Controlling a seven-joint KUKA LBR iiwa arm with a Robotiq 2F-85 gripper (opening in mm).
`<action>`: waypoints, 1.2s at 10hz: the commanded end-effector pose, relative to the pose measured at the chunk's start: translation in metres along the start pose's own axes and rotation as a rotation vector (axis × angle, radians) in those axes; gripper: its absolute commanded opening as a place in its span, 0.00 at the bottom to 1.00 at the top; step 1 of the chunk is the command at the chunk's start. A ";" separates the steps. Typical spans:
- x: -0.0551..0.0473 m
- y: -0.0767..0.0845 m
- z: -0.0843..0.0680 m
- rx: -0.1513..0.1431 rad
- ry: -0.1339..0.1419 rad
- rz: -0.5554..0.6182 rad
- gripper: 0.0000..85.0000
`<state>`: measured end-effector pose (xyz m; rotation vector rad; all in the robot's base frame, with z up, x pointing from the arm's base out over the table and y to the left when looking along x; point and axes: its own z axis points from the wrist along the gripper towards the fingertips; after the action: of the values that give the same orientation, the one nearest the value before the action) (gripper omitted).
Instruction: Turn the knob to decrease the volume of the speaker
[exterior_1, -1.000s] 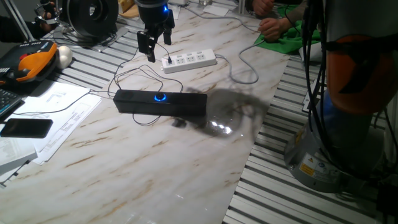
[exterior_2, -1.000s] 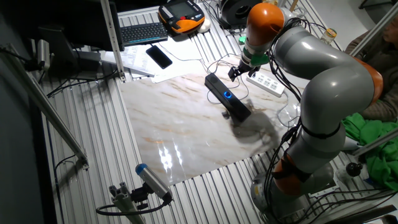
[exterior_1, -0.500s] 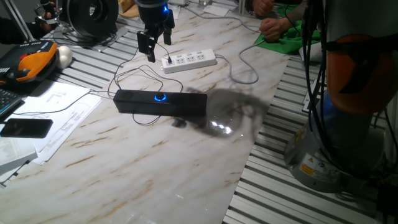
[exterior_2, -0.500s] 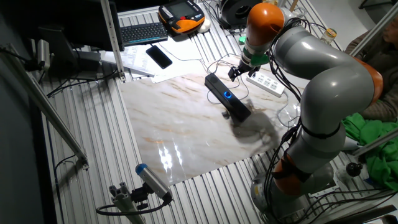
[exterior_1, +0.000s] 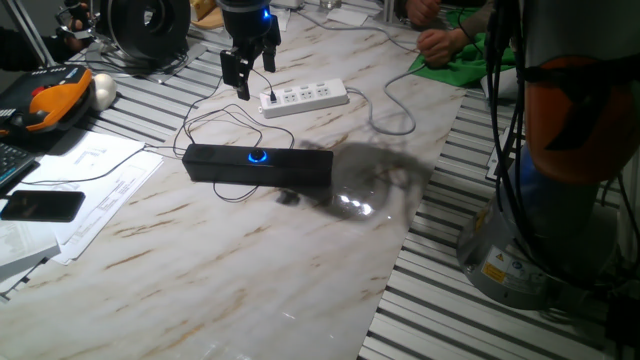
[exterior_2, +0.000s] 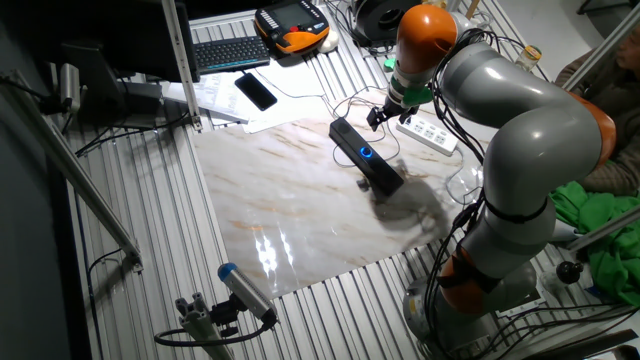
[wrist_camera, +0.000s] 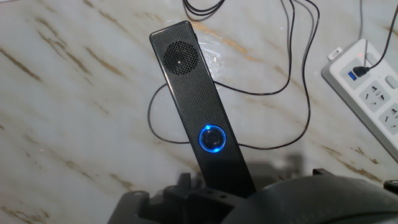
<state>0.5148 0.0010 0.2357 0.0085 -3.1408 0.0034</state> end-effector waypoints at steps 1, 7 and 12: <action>0.000 0.000 0.000 0.111 0.267 -0.347 0.00; 0.000 -0.001 0.000 0.112 0.260 -0.315 0.00; 0.000 -0.001 0.000 -0.024 0.165 -0.225 0.00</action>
<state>0.5151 -0.0009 0.2363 0.3410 -2.9554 -0.0273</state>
